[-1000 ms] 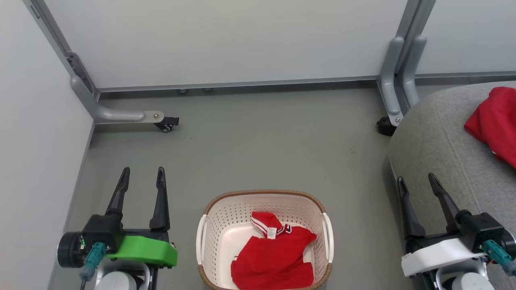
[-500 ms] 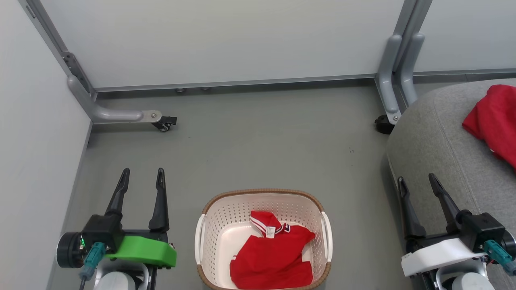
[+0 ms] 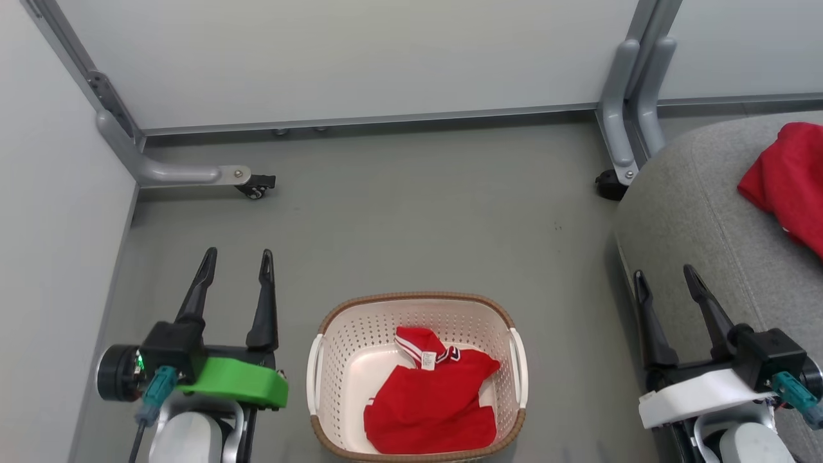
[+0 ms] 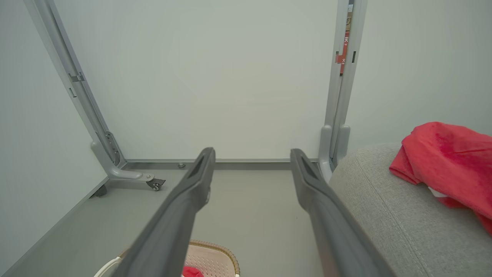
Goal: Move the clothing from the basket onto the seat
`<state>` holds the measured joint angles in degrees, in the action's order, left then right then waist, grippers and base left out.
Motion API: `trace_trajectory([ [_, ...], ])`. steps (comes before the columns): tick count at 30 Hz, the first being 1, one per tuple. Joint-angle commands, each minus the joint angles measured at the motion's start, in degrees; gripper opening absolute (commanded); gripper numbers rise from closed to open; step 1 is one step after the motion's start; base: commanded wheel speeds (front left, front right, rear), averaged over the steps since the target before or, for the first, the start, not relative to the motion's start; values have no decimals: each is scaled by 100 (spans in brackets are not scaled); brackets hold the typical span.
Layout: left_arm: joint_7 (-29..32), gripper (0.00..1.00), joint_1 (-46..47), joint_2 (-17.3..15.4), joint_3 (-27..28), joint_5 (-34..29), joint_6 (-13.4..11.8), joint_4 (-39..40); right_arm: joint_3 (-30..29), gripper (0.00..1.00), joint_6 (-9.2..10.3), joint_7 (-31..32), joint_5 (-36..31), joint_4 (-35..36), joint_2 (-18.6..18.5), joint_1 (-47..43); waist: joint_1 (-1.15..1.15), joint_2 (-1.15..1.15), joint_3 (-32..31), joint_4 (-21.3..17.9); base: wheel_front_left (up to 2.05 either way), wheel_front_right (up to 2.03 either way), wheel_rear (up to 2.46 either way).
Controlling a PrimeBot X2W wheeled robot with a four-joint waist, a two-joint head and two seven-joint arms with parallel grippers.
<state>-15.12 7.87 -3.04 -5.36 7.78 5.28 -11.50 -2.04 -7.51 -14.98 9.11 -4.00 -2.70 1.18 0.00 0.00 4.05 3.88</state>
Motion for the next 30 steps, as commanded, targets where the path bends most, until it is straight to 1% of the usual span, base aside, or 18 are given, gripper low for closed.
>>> trace_trajectory([
  [1,-5,100,190,-25,-44,-24,46,-52,10,100,4,-5,14,37,-12,134,0,0,110,-70,0,0,0],
  [4,-5,100,422,-80,-182,-58,116,-195,42,100,4,-5,18,77,-12,290,0,0,294,-212,0,0,0],
  [8,-4,100,833,-141,-381,-64,169,-456,119,100,4,-6,-40,157,-13,614,0,0,646,-495,0,0,0],
  [16,-5,100,1784,-295,-934,-121,221,-1121,261,100,4,-5,0,340,-12,1461,0,0,1623,-1154,0,0,0],
  [18,-5,100,2034,-335,-1124,-141,223,-1327,307,100,4,-5,25,383,-10,1656,0,0,1860,-1314,0,0,0],
  [22,-5,100,2546,-466,-1689,-73,228,-1781,348,100,4,-5,94,461,-9,1992,0,0,2287,-1584,0,0,0],
  [30,-4,100,3294,-687,-2524,141,222,-2632,414,100,4,-5,227,592,-8,2444,0,0,3011,-1924,0,0,0],
])
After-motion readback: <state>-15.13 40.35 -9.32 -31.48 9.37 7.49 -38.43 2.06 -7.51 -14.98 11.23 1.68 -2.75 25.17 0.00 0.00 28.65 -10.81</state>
